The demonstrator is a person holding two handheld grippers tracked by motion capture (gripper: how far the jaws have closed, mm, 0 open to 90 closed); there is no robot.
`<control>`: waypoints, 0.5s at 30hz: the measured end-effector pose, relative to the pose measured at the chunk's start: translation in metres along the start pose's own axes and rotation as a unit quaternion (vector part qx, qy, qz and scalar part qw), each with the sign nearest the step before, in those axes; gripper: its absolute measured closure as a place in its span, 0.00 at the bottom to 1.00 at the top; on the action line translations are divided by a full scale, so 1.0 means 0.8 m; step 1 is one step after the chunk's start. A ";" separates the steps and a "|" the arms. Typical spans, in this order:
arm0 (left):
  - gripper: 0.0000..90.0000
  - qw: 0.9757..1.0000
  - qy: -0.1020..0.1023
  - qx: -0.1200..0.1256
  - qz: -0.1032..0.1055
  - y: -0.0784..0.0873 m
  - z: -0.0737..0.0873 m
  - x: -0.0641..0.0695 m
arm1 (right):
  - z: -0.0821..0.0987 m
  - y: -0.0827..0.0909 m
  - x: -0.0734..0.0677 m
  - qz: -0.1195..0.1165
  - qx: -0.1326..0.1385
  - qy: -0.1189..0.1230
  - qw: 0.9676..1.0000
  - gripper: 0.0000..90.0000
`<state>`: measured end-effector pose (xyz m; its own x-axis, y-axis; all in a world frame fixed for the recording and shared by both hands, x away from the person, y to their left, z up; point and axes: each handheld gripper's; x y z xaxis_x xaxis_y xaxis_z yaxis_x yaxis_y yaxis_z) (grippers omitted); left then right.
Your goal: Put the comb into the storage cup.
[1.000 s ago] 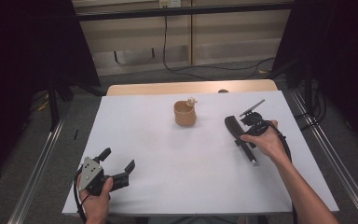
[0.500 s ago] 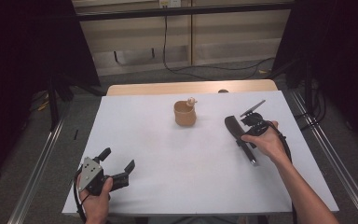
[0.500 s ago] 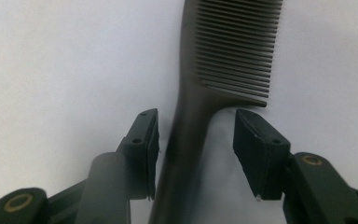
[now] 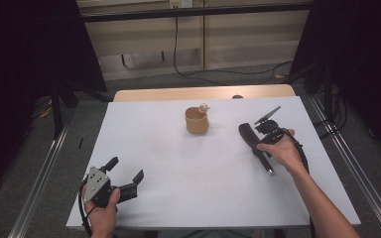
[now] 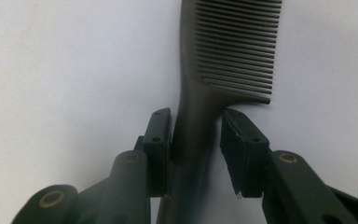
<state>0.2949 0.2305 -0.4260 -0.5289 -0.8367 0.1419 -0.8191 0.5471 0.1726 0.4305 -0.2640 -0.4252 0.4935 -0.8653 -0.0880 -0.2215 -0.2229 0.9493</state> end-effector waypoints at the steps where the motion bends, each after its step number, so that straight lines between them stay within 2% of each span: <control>1: 0.05 1.000 0.000 -0.001 0.000 0.000 0.000 0.000 | 0.000 0.000 0.000 0.000 -0.001 -0.002 1.000 0.71; 5: 0.05 1.000 -0.002 0.000 0.001 0.000 0.000 0.001 | 0.000 -0.001 0.001 0.004 -0.003 -0.008 1.000 0.76; 7: 0.05 1.000 -0.005 0.000 0.001 0.000 0.000 0.001 | -0.001 -0.001 0.000 0.013 -0.005 -0.007 1.000 0.80; 13: 0.05 1.000 -0.005 -0.002 0.003 -0.001 0.000 0.000 | -0.002 -0.002 0.000 0.015 -0.007 -0.012 1.000 0.81; 15: 0.05 1.000 -0.005 -0.003 0.003 -0.001 0.000 0.000 | -0.003 -0.001 -0.003 0.023 -0.010 -0.018 1.000 0.81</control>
<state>0.2956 0.2303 -0.4258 -0.5365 -0.8332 0.1342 -0.8143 0.5528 0.1767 0.4318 -0.2608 -0.4252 0.4529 -0.8899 -0.0546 -0.2258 -0.1737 0.9586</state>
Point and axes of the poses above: each handheld gripper's, and its own axes: y roughly backward along the jaws, z roughly out of its underside, x roughly to its right, and after that the axes turned 7 degrees about y, right-handed
